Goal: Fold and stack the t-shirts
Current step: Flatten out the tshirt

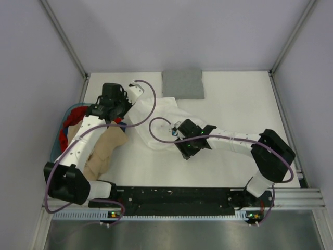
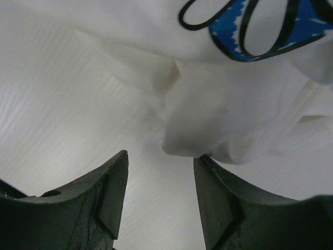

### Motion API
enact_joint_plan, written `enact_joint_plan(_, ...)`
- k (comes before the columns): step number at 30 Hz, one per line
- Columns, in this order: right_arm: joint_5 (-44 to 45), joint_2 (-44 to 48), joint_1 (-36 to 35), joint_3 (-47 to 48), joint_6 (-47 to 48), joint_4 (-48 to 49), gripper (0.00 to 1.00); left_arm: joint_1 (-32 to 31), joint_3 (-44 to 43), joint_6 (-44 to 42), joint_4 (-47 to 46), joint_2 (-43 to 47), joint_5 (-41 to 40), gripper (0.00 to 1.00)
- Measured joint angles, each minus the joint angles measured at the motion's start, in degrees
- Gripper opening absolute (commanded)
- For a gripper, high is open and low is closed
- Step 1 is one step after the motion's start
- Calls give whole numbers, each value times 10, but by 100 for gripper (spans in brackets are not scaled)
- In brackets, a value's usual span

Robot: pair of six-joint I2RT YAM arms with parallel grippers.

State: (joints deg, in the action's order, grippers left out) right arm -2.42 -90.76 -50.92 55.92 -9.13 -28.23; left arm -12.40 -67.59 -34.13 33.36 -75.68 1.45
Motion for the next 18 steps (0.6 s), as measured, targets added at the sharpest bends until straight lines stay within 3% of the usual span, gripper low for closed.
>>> enact_joint_plan(7, 63, -78, 8, 31, -25, 22, 51, 0, 0, 2, 0, 3, 9, 0)
enact_joint_plan(8, 67, -87, 8, 39, -27, 24, 43, 0, 0, 2, 0, 3, 9, 0)
enact_joint_plan(11, 73, -102, 8, 53, -29, 36, 5, 0, 0, 2, 0, 3, 9, 0)
enact_joint_plan(12, 74, -105, 9, 55, -35, 41, 0, 0, 0, 3, 0, 4, 8, 0)
enact_joint_plan(18, 51, -86, 47, 46, -66, 49, 0, 0, 0, 2, 1, 6, 1, 0)
